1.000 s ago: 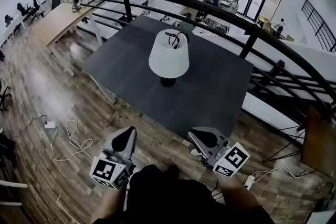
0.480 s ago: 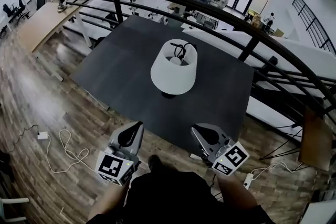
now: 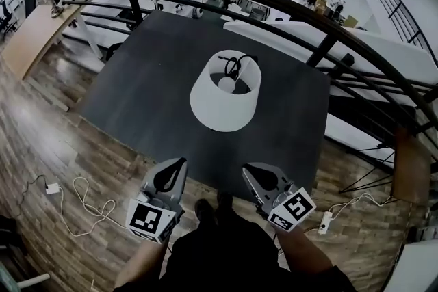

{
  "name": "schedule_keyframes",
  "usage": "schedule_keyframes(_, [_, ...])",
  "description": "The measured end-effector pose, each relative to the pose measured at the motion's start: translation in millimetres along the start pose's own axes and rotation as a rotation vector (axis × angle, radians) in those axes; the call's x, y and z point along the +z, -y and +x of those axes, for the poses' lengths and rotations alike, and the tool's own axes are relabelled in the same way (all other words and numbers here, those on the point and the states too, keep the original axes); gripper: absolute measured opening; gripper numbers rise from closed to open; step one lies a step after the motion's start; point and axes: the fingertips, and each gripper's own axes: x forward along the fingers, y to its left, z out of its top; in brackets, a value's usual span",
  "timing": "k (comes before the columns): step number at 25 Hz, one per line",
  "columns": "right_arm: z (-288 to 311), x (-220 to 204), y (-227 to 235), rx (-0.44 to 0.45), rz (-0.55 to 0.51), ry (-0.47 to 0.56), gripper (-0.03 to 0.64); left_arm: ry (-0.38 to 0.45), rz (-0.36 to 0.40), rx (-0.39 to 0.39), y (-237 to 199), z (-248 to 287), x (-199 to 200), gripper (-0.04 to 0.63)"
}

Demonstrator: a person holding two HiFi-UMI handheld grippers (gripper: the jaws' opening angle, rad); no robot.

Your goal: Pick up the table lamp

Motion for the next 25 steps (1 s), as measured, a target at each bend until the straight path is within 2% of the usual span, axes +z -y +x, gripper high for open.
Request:
schedule_keyframes(10, [17, -34, 47, -0.099, -0.066, 0.003, 0.009, -0.041, 0.014, -0.014, -11, 46, -28, 0.005])
schedule_keyframes(21, [31, -81, 84, -0.131, -0.039, 0.033, 0.012, -0.047, 0.046, 0.014, -2, 93, -52, 0.005])
schedule_keyframes(25, [49, -105, 111, -0.145, -0.031, 0.035, 0.035, -0.037, 0.072, 0.022, -4, 117, -55, 0.005])
